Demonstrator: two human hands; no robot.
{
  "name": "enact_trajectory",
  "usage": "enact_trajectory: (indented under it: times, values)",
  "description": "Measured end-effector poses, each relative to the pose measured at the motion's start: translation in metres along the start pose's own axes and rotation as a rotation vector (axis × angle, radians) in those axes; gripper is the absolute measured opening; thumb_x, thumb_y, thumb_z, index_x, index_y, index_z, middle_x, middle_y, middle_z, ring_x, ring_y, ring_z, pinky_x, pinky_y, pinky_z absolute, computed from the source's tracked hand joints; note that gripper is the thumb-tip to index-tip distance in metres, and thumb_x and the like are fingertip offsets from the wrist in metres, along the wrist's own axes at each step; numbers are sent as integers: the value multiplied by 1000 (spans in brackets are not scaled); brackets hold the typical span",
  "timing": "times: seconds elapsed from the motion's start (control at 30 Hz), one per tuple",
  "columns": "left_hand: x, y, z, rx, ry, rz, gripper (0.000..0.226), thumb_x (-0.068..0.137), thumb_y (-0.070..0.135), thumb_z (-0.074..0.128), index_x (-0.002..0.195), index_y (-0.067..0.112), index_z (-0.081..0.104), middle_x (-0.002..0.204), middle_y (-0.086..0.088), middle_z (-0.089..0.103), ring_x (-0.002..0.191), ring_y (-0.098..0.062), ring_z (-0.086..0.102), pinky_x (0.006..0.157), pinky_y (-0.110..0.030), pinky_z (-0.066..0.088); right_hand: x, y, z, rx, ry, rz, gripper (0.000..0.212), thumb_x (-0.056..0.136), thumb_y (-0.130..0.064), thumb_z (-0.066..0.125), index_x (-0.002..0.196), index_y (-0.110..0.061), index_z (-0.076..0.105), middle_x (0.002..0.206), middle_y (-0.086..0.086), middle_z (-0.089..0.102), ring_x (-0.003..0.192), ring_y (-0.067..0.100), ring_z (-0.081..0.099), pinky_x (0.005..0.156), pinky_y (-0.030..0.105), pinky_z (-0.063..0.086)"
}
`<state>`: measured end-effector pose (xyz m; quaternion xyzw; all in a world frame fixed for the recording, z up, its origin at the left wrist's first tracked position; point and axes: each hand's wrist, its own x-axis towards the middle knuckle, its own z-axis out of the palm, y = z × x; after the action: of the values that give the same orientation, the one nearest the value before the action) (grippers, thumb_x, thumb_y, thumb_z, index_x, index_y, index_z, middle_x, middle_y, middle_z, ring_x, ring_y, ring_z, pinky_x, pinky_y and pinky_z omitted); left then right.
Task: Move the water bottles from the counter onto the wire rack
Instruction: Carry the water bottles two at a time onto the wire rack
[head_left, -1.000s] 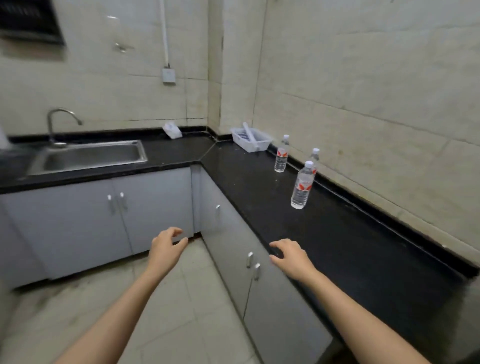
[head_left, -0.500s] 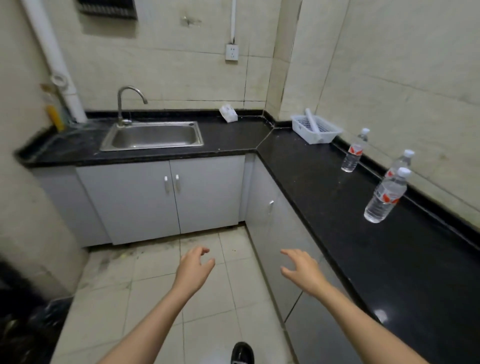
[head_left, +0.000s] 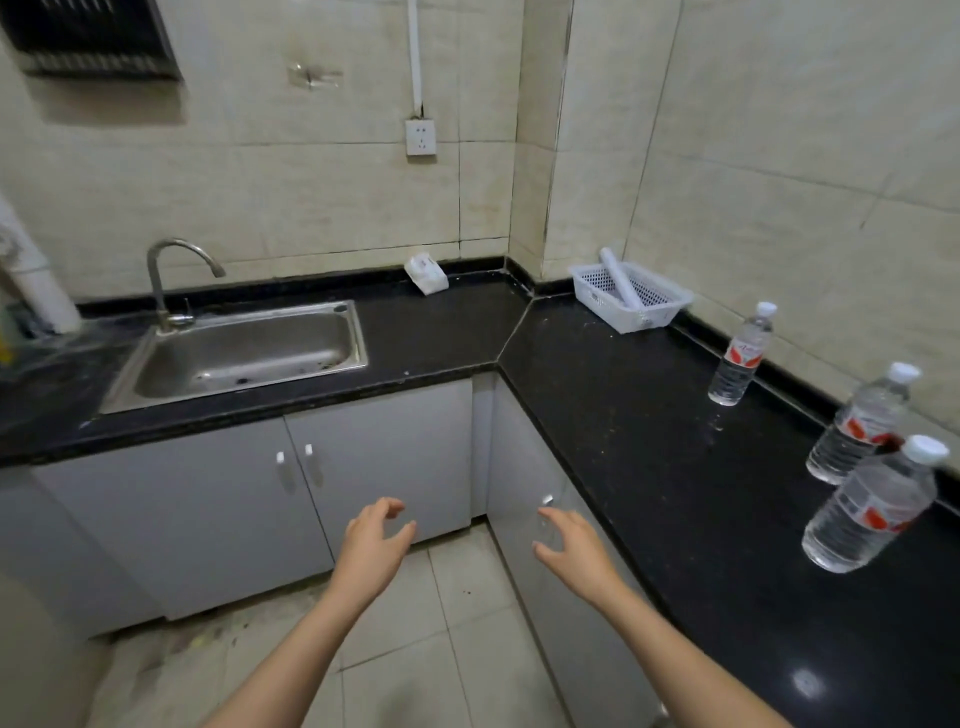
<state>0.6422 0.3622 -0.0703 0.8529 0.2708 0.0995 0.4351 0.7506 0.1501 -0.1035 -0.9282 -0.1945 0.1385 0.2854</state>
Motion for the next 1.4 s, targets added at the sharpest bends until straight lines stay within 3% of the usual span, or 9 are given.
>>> enact_trajectory:
  times: [0.2,0.4,0.53,0.73,0.93,1.07,1.27,1.4]
  values:
    - [87,-11,4,-42,-35,-31,32,88,17,55,117,6,54,125,-12,54,120,-25,46,101,-36,36,76,-6,5,-8,-22,58,52,88,-28,55,137,-18,39,138,10,45,132,24,37,108,31,29]
    - [218,-19,2,-102,-93,12,26,86,12,57,110,2,57,121,-16,57,114,-29,51,97,-36,37,164,-25,-2,-62,91,143,52,89,-30,53,138,-19,37,138,8,42,129,22,39,106,31,32]
    - [304,-11,3,-138,-214,106,12,84,6,58,94,11,53,115,-20,59,111,-32,53,94,-34,38,207,-38,-15,-43,228,284,50,88,-28,55,135,-17,41,134,8,46,124,22,44,100,30,36]
    - [396,8,16,-109,-369,218,26,84,8,59,108,-2,58,115,-18,60,110,-30,54,91,-34,38,221,-49,-31,8,419,528,47,88,-27,55,133,-18,44,133,7,48,125,23,42,99,29,35]
    - [406,48,97,-145,-672,237,19,85,6,57,104,1,56,114,-22,58,110,-34,54,93,-37,40,181,-26,-42,41,549,761,44,88,-25,57,130,-16,47,130,7,50,122,21,45,97,28,36]
    - [388,87,154,-101,-814,330,27,85,8,57,110,-1,56,109,-14,57,105,-29,54,87,-30,39,158,7,-62,69,686,880,42,86,-20,59,127,-14,50,126,8,52,119,24,47,96,27,35]
    - [382,144,228,-38,-919,417,15,83,10,60,96,16,54,104,-8,59,95,-22,56,82,-25,39,154,89,-85,160,808,976,42,84,-18,62,125,-11,52,125,9,55,118,24,49,98,29,35]
    - [400,188,280,2,-925,408,15,85,11,59,95,17,51,104,-6,57,95,-20,53,83,-25,38,174,144,-121,247,860,1023,43,83,-17,63,124,-9,53,121,13,56,117,27,51,97,33,38]
